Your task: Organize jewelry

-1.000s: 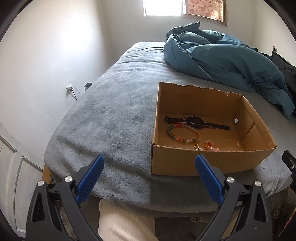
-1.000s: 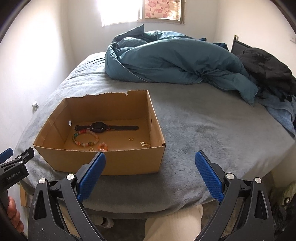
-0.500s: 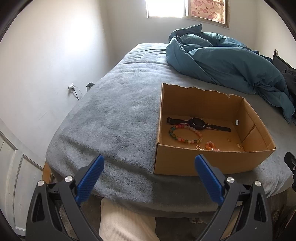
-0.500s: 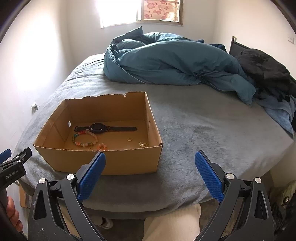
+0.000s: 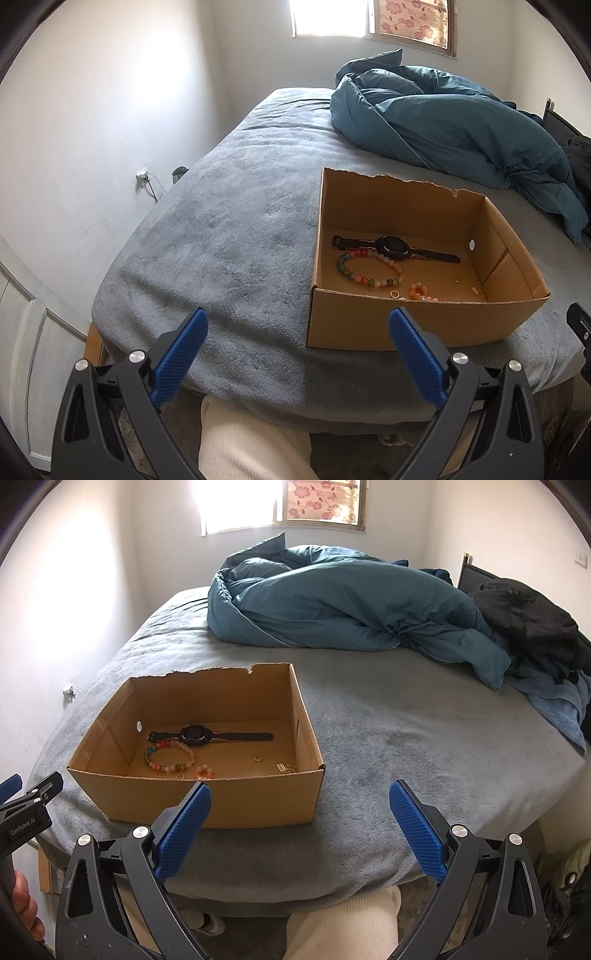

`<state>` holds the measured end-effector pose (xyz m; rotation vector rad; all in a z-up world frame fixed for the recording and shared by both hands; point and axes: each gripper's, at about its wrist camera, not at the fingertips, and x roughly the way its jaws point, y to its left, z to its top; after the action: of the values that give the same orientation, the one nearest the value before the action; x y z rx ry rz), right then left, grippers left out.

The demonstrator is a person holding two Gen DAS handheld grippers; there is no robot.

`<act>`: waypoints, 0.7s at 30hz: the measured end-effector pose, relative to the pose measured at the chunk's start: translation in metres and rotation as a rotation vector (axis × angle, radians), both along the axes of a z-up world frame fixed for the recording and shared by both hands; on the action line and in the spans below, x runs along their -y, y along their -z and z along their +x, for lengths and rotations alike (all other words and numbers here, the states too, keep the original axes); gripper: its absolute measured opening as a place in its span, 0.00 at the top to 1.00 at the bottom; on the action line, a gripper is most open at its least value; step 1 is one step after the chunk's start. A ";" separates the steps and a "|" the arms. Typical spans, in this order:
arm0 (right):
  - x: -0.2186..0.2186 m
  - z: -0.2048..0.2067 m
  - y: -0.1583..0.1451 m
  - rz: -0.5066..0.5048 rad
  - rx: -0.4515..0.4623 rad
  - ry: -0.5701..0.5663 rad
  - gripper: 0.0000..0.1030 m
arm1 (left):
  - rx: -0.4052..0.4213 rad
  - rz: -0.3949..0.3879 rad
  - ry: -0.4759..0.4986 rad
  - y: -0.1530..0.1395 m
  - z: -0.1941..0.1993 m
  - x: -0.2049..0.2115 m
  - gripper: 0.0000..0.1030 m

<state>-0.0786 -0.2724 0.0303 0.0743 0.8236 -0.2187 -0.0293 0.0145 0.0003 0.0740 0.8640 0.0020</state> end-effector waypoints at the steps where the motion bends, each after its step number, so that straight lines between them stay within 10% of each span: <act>1: 0.000 0.000 0.000 0.001 -0.001 0.000 0.10 | 0.001 0.001 0.000 0.000 0.000 0.000 0.07; 21: -0.002 -0.002 -0.003 0.002 0.001 0.000 0.10 | 0.003 0.000 -0.001 -0.001 -0.001 0.004 0.07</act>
<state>-0.0807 -0.2701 0.0329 0.0757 0.8231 -0.2177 -0.0300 0.0108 0.0011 0.0739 0.8610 0.0028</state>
